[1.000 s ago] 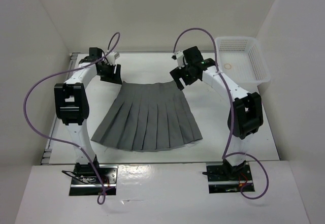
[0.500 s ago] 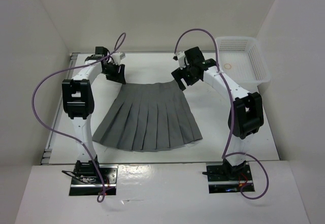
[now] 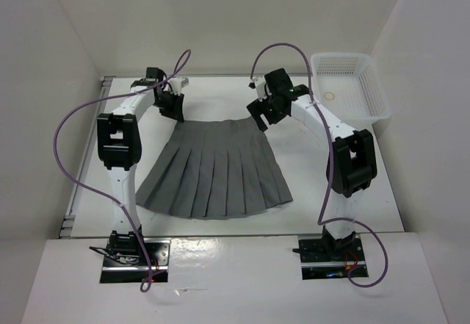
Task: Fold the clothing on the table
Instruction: Fold the skirt
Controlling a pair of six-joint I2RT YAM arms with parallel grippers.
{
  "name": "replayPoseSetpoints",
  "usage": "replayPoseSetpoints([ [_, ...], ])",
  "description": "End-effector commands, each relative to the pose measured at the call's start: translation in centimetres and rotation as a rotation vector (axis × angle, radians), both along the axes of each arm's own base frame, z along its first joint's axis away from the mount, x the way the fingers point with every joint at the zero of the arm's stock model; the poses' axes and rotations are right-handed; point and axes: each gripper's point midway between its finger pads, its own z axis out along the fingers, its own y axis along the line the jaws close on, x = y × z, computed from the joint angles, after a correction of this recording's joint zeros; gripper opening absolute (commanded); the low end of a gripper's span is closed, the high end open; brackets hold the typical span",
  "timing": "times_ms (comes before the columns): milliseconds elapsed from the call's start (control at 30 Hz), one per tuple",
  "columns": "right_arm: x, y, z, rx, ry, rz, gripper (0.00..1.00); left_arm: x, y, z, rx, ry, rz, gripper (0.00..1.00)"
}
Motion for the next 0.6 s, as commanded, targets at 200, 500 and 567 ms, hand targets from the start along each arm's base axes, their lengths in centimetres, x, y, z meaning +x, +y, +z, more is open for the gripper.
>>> replayPoseSetpoints([
  [200,4.9,1.6,0.9,0.133,-0.022,0.018,0.84,0.7,0.4,0.9,0.027,-0.029,-0.012,0.08],
  [500,8.1,0.0,-3.3,0.264,0.115,0.023,0.80,-0.6,0.8,1.0,0.049,-0.020,-0.012,0.07],
  [567,7.9,0.4,-4.0,0.280,0.139,0.045,0.79,-0.7,0.8,1.1,0.049,-0.026,-0.012,0.07],
])
